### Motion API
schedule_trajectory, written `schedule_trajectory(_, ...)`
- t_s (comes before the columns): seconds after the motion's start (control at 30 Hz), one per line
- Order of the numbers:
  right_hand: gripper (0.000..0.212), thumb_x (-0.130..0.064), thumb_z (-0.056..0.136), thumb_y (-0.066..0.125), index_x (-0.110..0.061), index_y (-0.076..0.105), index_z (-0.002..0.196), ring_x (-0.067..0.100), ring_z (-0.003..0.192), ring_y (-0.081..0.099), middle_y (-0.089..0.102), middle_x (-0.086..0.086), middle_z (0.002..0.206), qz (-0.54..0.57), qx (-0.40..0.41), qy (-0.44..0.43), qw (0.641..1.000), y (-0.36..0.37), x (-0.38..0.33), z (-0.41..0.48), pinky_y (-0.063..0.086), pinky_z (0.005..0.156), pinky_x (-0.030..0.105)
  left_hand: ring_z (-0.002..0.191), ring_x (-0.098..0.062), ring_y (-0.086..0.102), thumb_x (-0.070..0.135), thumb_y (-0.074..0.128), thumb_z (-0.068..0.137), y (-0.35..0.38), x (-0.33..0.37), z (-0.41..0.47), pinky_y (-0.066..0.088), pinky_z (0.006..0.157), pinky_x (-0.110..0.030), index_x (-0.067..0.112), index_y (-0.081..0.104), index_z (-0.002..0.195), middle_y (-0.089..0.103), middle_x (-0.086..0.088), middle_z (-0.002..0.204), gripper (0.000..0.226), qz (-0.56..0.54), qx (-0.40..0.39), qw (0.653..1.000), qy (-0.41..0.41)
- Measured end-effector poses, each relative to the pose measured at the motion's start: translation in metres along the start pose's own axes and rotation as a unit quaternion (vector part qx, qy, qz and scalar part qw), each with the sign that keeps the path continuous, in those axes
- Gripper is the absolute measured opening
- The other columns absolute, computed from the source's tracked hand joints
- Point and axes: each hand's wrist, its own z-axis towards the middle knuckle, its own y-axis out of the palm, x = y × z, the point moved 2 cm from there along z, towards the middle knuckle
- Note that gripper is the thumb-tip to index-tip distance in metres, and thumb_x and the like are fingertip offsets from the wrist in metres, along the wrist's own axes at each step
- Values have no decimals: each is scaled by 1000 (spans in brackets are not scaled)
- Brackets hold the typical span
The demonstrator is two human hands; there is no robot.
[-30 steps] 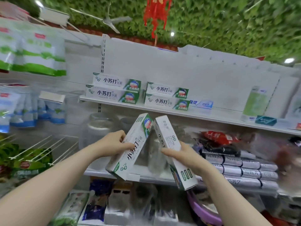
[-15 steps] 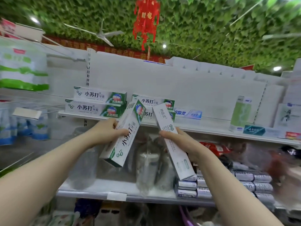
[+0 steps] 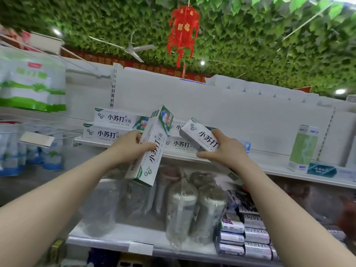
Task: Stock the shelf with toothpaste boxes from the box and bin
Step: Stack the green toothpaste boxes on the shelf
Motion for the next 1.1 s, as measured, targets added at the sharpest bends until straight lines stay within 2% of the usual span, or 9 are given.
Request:
schedule_trajectory(0.2, 85, -87, 62, 53, -37, 37, 129, 28, 90, 59, 60, 3, 97, -236, 71, -103, 964, 18, -5, 57, 37, 80, 39, 80, -8, 62, 50, 66, 82, 6, 0, 13, 44, 61, -28, 22, 53, 95, 66, 8, 90, 34, 17, 20, 1000, -7)
schedule_trajectory(0.33, 84, -83, 62, 58, -36, 40, 129, 26, 88, 55, 54, 2, 92, -257, 101, -145, 950, 30, -12, 89, 33, 80, 39, 84, -12, 64, 52, 68, 80, 10, 3, 30, 52, 74, -35, 24, 54, 94, 67, 7, 92, 34, 2, 46, 999, -12)
schedule_trajectory(0.47, 86, -82, 62, 61, -37, 38, 131, 25, 87, 52, 52, 2, 93, -253, 114, -158, 948, 44, -14, 123, 33, 81, 39, 83, -8, 64, 49, 67, 82, 14, 9, 44, 47, 65, -30, 28, 52, 91, 66, 9, 91, 28, -6, 63, 998, -1)
schedule_trajectory(0.63, 80, -82, 78, 40, -35, 31, 142, 27, 101, 53, 58, 6, 110, -247, 69, -204, 945, 78, -8, 149, 34, 90, 42, 83, -6, 64, 47, 66, 84, 19, 8, 56, 48, 64, -27, 30, 50, 92, 66, 11, 94, 25, -11, 65, 998, -6)
schedule_trajectory(0.73, 60, -67, 92, 34, -33, 41, 141, 31, 112, 52, 59, 8, 118, -201, 119, -217, 948, 89, -7, 148, 33, 95, 46, 85, -6, 64, 49, 66, 83, 23, 4, 61, 49, 69, -30, 33, 49, 89, 66, 15, 95, 25, 3, 61, 998, -6)
schedule_trajectory(0.8, 54, -56, 96, 43, -29, 43, 144, 33, 123, 47, 57, 11, 127, -155, 122, -213, 957, 94, -8, 147, 32, 102, 48, 88, -6, 63, 50, 68, 82, 29, 1, 65, 51, 76, -32, 34, 50, 89, 64, 18, 96, 25, 11, 60, 998, -8)
schedule_trajectory(0.93, 59, -26, 89, 69, -13, 47, 143, 40, 139, 36, 51, 19, 138, -55, 167, -217, 960, 104, -12, 132, 34, 110, 52, 88, 0, 60, 48, 70, 80, 37, -2, 67, 46, 68, -26, 33, 55, 94, 63, 21, 94, 26, 4, 52, 999, 2)
schedule_trajectory(1.03, 58, -7, 92, 61, -6, 40, 146, 35, 145, 28, 44, 17, 146, 30, 178, -188, 965, 105, -12, 114, 31, 115, 49, 92, 0, 61, 48, 72, 79, 41, -5, 69, 49, 78, -28, 30, 58, 102, 64, 20, 97, 32, 1, 42, 999, 13)
schedule_trajectory(1.1, 55, -5, 95, 53, -7, 38, 148, 30, 142, 31, 42, 15, 147, 99, 173, -153, 968, 103, -9, 102, 32, 115, 45, 92, -2, 63, 48, 72, 79, 44, -6, 70, 51, 77, -27, 29, 59, 105, 66, 18, 100, 34, -4, 32, 999, 16)
